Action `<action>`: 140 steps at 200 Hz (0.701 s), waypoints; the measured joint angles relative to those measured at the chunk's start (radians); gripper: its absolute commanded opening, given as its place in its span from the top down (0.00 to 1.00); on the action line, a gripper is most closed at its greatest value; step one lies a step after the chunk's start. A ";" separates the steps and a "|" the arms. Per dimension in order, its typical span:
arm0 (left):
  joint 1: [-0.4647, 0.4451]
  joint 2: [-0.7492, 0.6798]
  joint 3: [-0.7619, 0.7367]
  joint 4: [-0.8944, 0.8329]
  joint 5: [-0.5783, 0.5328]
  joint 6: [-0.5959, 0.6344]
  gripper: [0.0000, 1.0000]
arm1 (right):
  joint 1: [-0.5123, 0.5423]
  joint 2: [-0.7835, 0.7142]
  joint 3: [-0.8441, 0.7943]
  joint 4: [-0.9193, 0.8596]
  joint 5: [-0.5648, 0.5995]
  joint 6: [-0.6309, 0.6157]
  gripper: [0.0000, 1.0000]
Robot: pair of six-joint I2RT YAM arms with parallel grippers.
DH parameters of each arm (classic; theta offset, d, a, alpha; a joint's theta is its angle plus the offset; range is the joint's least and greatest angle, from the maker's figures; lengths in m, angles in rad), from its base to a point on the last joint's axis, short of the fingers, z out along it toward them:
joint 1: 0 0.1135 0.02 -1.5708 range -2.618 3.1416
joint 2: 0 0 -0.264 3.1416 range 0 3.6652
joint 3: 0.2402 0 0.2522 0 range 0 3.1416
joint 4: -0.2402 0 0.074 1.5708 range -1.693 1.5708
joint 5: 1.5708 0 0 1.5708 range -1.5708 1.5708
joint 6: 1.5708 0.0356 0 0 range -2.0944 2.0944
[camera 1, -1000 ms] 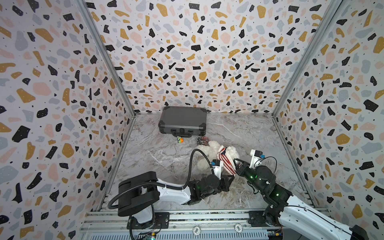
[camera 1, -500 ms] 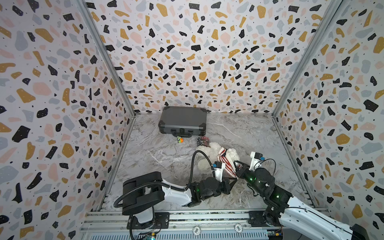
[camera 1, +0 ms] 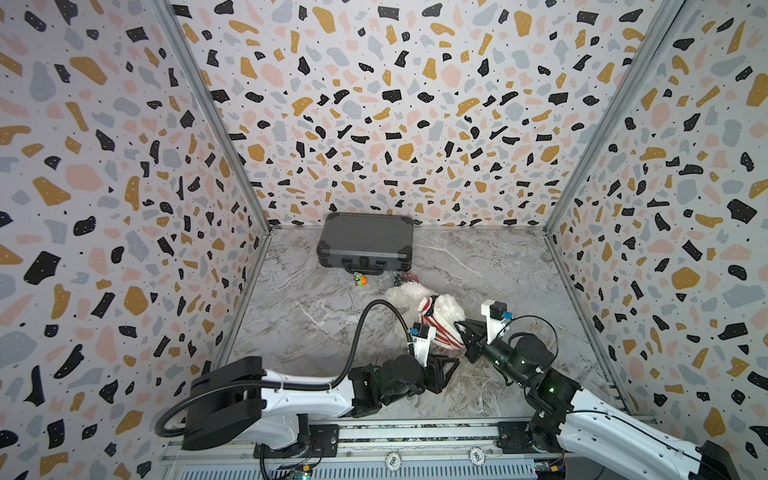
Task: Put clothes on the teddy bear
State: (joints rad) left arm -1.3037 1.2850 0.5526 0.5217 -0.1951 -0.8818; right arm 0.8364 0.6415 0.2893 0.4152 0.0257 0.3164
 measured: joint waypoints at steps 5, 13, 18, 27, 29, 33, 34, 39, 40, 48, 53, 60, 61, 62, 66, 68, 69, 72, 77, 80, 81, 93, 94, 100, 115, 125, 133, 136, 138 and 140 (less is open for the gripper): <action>0.000 -0.027 0.000 -0.029 -0.003 0.009 0.60 | 0.000 0.004 0.005 0.002 -0.010 -0.035 1.00; 0.000 -0.071 0.001 -0.082 -0.006 0.027 0.60 | 0.000 0.014 0.011 0.007 -0.025 -0.091 1.00; 0.000 -0.097 0.003 -0.114 -0.006 0.037 0.60 | 0.000 0.018 0.014 0.012 -0.035 -0.126 1.00; 0.000 -0.142 0.013 -0.187 -0.008 0.055 0.60 | 0.000 0.026 0.015 0.024 -0.053 -0.180 1.00; 0.000 -0.154 0.016 -0.205 -0.008 0.060 0.59 | 0.000 0.026 0.015 0.026 -0.056 -0.193 1.00; 0.000 -0.175 0.024 -0.238 -0.011 0.067 0.59 | 0.000 0.029 0.015 0.031 -0.068 -0.217 1.00; 0.000 -0.178 0.025 -0.244 -0.012 0.068 0.60 | 0.000 0.030 0.015 0.032 -0.069 -0.225 1.00; 0.000 -0.204 0.039 -0.291 -0.021 0.079 0.60 | 0.000 0.034 0.016 0.038 -0.082 -0.253 1.00; 0.000 -0.207 0.041 -0.297 -0.022 0.080 0.60 | 0.000 0.034 0.016 0.039 -0.084 -0.259 1.00; 0.000 -0.240 0.066 -0.356 -0.035 0.092 0.60 | 0.000 0.042 0.017 0.047 -0.106 -0.298 1.00; 0.000 -0.262 0.087 -0.396 -0.048 0.103 0.60 | 0.000 0.051 0.022 0.049 -0.122 -0.324 1.00; 0.000 -0.286 0.116 -0.439 -0.062 0.116 0.60 | 0.000 0.063 0.029 0.050 -0.138 -0.354 1.00; 0.000 -0.289 0.122 -0.447 -0.064 0.117 0.60 | 0.000 0.065 0.030 0.050 -0.140 -0.357 1.00; 0.000 -0.293 0.129 -0.456 -0.067 0.119 0.60 | 0.001 0.067 0.032 0.051 -0.144 -0.363 1.00; 0.000 -0.305 0.149 -0.480 -0.078 0.129 0.60 | 0.002 0.075 0.037 0.051 -0.151 -0.378 1.00; 0.000 -0.307 0.156 -0.488 -0.081 0.132 0.60 | 0.003 0.079 0.040 0.050 -0.154 -0.387 1.00; 0.000 -0.311 0.164 -0.496 -0.085 0.134 0.60 | 0.003 0.080 0.042 0.050 -0.156 -0.390 1.00; 0.000 -0.317 0.179 -0.511 -0.092 0.140 0.60 | 0.004 0.087 0.045 0.051 -0.161 -0.401 1.00; 0.000 -0.323 0.204 -0.536 -0.105 0.149 0.60 | 0.006 0.096 0.053 0.050 -0.169 -0.419 1.00; 0.000 -0.326 0.222 -0.554 -0.114 0.156 0.59 | 0.008 0.102 0.057 0.050 -0.172 -0.429 1.00; 0.000 -0.326 0.227 -0.559 -0.117 0.158 0.59 | 0.009 0.103 0.058 0.050 -0.172 -0.432 1.00; 0.000 -0.325 0.292 -0.612 -0.157 0.182 0.57 | 0.017 0.121 0.071 0.054 -0.183 -0.462 1.00; 0.000 -0.324 0.300 -0.618 -0.164 0.184 0.57 | 0.018 0.123 0.073 0.054 -0.183 -0.466 1.00; 0.000 -0.320 0.323 -0.639 -0.183 0.191 0.55 | 0.023 0.130 0.077 0.058 -0.185 -0.479 1.00; 0.001 -0.304 0.377 -0.690 -0.237 0.206 0.53 | 0.044 0.145 0.081 0.069 -0.185 -0.509 1.00; 0.003 -0.284 0.399 -0.715 -0.263 0.214 0.52 | 0.064 0.155 0.084 0.071 -0.181 -0.528 1.00; 0.006 -0.266 0.412 -0.733 -0.280 0.217 0.52 | 0.079 0.163 0.089 0.072 -0.172 -0.542 1.00; 0.006 -0.259 0.416 -0.739 -0.286 0.217 0.52 | 0.087 0.166 0.090 0.072 -0.172 -0.547 1.00; 0.007 -0.253 0.418 -0.742 -0.290 0.218 0.53 | 0.091 0.168 0.091 0.072 -0.167 -0.551 1.00; 0.007 -0.247 0.420 -0.746 -0.294 0.218 0.53 | 0.094 0.170 0.092 0.073 -0.166 -0.553 1.00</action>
State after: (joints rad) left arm -1.2964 1.0382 0.9722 -0.2241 -0.4892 -0.6636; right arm 0.9302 0.8112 0.3809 0.4881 -0.1406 -0.2367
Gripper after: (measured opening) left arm 0.475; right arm 0.089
